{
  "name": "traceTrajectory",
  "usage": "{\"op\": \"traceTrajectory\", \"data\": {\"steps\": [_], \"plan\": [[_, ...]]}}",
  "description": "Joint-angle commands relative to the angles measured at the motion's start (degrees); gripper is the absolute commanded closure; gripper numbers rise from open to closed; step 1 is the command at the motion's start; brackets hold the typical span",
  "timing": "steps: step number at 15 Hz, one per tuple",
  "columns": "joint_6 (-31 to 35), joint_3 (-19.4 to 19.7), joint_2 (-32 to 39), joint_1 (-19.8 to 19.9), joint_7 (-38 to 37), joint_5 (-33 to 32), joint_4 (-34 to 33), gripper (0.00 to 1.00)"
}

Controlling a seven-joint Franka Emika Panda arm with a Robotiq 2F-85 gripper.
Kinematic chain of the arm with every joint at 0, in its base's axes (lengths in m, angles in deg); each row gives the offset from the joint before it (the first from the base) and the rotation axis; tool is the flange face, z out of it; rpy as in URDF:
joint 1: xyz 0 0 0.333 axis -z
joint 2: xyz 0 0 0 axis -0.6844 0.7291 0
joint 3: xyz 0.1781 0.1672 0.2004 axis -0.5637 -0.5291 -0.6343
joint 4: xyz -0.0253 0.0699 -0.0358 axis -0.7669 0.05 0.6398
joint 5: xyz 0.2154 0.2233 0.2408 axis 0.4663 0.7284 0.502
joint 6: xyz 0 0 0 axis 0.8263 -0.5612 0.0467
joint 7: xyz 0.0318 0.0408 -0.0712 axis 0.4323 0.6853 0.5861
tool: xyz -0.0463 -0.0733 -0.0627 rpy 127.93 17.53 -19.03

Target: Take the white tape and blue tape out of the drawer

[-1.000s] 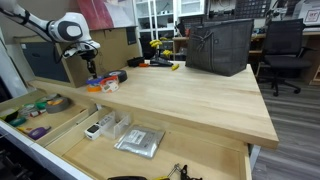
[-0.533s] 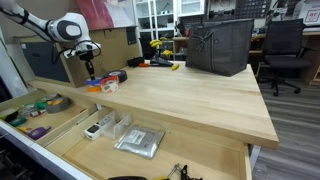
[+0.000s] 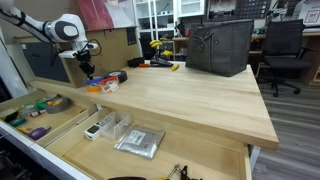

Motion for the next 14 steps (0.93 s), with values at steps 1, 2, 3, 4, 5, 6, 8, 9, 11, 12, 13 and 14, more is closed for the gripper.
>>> {"op": "traceTrajectory", "data": {"steps": [1,2,3,4,5,6,8,9,11,12,13,14], "plan": [[-1.8,-1.1,1.3,-0.6,5.8,-2.0,-2.2,0.97],[-1.9,-1.2,1.3,-0.4,7.6,-2.0,-2.2,0.97],[-1.7,-1.4,1.3,0.0,9.8,-1.9,-2.1,0.97],[-1.5,-1.6,1.3,0.1,11.5,-1.8,-1.9,0.97],[-1.1,-1.9,1.2,0.4,13.4,-1.7,-1.3,0.97],[-0.7,-2.1,1.1,0.6,15.2,-1.8,-0.7,0.97],[0.3,-2.5,0.7,1.1,18.5,-1.8,0.7,0.97],[0.7,-2.5,0.6,1.4,19.8,-1.9,1.2,0.97],[0.9,-2.6,0.6,2.0,21.8,-1.8,1.6,0.97],[1.1,-2.6,0.9,2.1,22.3,-1.9,1.6,0.97],[1.1,-2.7,1.0,2.1,22.7,-2.0,1.6,0.97],[1.3,-2.7,1.2,2.2,23.2,-2.2,1.5,0.97]]}}
